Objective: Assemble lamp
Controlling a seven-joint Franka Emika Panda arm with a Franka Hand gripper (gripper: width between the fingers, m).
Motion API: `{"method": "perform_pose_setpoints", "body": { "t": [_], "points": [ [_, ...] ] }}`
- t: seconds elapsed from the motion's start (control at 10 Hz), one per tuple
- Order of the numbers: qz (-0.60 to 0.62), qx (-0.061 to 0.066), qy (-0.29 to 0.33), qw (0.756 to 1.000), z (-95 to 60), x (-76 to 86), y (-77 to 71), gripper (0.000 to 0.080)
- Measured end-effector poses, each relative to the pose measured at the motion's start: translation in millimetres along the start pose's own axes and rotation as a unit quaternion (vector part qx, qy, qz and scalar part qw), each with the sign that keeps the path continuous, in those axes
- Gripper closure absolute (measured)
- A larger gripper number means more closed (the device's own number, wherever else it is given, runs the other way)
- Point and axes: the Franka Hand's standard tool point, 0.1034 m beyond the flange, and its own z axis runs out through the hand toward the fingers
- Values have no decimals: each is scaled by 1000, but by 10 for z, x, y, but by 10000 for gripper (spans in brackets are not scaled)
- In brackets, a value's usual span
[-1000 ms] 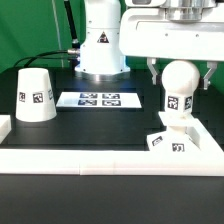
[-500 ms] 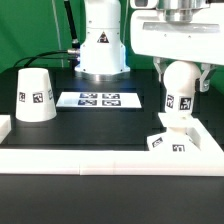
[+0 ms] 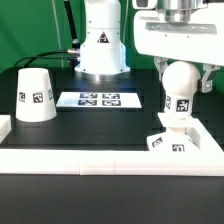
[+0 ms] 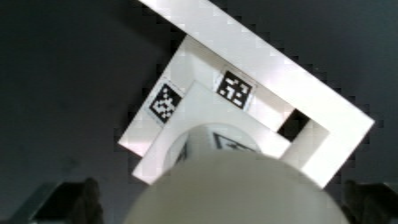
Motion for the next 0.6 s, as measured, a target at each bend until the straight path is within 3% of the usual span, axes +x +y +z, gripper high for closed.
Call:
{"method": "perform_pose_setpoints", "body": {
  "t": [0.3, 0.6],
  "points": [
    [-153, -8, 1, 988, -28, -13, -27, 101],
    [-274, -6, 2, 962, -44, -1, -46, 101]
  ]
}}
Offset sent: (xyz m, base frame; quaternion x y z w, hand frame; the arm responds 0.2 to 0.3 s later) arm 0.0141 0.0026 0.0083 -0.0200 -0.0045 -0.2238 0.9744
